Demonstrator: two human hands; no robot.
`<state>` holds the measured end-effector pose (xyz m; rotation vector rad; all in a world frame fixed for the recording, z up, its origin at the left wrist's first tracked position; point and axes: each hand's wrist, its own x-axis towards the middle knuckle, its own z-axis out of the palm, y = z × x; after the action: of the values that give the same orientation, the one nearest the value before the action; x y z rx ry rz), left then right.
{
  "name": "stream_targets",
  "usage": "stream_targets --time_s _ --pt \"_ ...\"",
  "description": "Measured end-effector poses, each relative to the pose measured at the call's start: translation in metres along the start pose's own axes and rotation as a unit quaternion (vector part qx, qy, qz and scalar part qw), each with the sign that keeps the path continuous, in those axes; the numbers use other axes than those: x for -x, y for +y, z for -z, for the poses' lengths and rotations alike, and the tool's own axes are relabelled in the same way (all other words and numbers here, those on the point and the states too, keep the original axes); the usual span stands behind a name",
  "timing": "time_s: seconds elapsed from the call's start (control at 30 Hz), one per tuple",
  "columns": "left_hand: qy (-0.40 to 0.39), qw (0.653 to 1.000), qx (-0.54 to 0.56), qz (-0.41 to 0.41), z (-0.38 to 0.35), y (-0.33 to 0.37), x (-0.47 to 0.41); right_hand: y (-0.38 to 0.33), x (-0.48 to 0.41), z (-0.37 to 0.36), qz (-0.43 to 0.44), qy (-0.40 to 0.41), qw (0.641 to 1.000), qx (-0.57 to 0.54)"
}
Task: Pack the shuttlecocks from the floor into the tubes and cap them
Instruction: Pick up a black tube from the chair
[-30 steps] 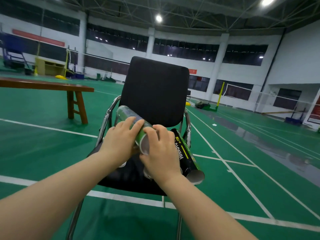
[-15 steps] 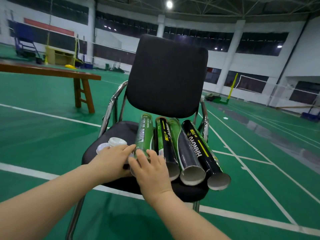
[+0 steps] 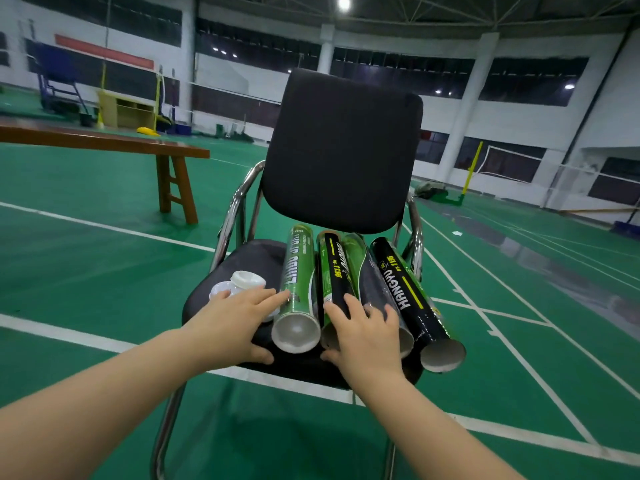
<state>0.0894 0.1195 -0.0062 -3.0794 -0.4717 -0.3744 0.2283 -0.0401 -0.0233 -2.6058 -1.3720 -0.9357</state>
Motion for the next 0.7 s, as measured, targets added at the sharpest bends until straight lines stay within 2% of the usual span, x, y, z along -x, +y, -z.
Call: stream_targets --time_s 0.1,0.27,0.37,0.4,0.47,0.57,0.7 --pt "0.001 1.0 0.006 -0.006 0.006 0.01 0.013 -0.003 -0.001 0.007 0.006 0.026 0.999 -0.021" --pt "0.02 1.0 0.016 -0.015 0.021 0.019 0.031 0.0 -0.003 0.047 -0.048 0.069 0.995 -0.06" --pt "0.046 0.998 0.026 -0.03 0.035 0.032 0.039 0.008 0.002 0.082 -0.065 0.1 0.986 -0.12" --pt "0.073 0.996 0.03 -0.039 0.041 0.038 0.042 0.009 0.006 0.096 -0.061 0.113 0.982 -0.135" --pt "0.175 0.982 0.032 -0.06 0.053 0.052 0.046 0.008 0.018 0.125 -0.051 0.143 0.974 -0.169" --pt "0.281 0.954 0.044 -0.093 0.07 0.07 0.05 -0.003 0.038 0.169 -0.034 0.138 0.957 -0.254" --pt "0.34 0.92 0.035 -0.193 0.09 0.083 0.066 -0.021 0.079 0.203 -0.031 0.095 0.922 -0.373"
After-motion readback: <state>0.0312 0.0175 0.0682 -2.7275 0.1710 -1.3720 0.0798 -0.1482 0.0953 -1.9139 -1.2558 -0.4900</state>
